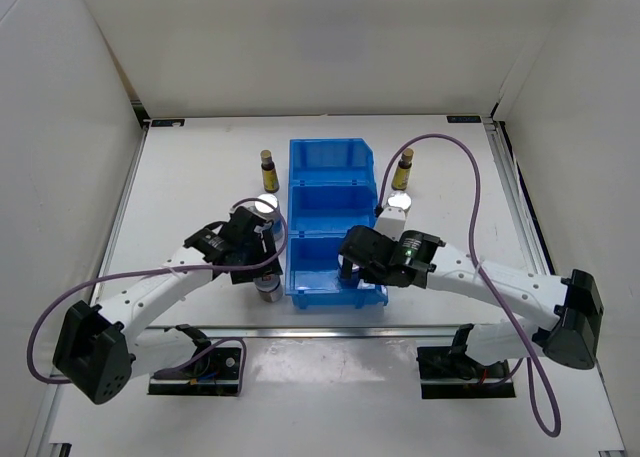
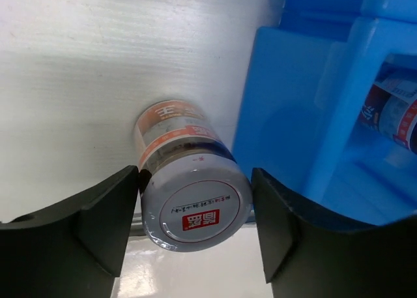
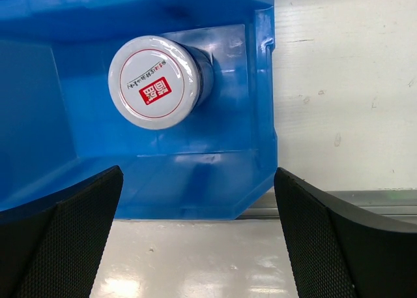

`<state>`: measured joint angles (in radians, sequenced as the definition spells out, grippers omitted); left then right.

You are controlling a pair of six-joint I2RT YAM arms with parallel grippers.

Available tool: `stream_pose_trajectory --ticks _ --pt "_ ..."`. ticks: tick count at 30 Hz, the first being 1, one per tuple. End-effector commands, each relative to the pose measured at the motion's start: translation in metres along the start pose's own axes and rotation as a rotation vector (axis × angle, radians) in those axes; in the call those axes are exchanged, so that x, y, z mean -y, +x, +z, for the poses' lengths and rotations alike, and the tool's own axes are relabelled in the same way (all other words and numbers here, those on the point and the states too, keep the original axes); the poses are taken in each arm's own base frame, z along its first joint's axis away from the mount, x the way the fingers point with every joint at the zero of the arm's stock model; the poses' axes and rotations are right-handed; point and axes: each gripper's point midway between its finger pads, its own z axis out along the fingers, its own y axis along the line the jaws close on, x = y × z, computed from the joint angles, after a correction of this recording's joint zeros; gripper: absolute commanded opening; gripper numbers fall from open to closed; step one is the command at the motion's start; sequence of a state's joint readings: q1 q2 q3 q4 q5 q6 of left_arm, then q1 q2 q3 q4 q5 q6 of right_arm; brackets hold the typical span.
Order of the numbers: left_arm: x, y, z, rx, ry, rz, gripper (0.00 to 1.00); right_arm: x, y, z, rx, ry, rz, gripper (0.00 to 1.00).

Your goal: Organize the condiment bottles

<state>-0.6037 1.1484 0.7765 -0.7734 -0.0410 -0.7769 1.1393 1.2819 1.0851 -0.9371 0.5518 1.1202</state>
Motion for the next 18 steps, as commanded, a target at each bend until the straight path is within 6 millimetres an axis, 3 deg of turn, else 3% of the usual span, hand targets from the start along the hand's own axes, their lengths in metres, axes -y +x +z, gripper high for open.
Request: stream_pose_trajectory --ticks 1,5,7,8,9,12,13,16,18 --pt "0.002 -0.004 -0.001 0.035 -0.004 0.015 0.73 -0.004 -0.01 -0.001 0.057 -0.023 0.048 1.0" --pt "0.003 -0.01 -0.013 0.064 0.005 0.013 0.51 -0.002 -0.008 0.001 0.054 -0.015 0.044 1.0" --pt "0.007 -0.026 -0.028 0.117 -0.008 0.009 0.44 -0.002 -0.009 -0.001 0.058 -0.024 0.049 1.0" --pt "0.001 -0.026 -0.039 0.12 -0.034 0.019 0.36 -0.002 -0.009 -0.001 0.057 -0.024 0.06 1.0" --pt "0.006 -0.044 -0.058 0.187 -0.032 0.011 0.33 0.001 -0.008 -0.001 0.057 -0.024 0.06 1.0" --pt "0.0 -0.063 -0.094 0.265 -0.081 0.014 0.23 0.006 -0.006 -0.003 0.063 -0.038 0.082 1.0" --pt "0.009 -0.077 -0.115 0.315 -0.053 0.015 0.21 0.009 -0.009 -0.007 0.079 -0.049 0.115 1.0" --pt "0.026 -0.097 -0.152 0.385 0.014 0.006 0.11 0.019 -0.006 -0.009 0.098 -0.074 0.168 1.0" --pt "0.041 -0.099 -0.156 0.364 0.057 0.017 0.11 0.024 -0.008 -0.012 0.117 -0.102 0.212 1.0"
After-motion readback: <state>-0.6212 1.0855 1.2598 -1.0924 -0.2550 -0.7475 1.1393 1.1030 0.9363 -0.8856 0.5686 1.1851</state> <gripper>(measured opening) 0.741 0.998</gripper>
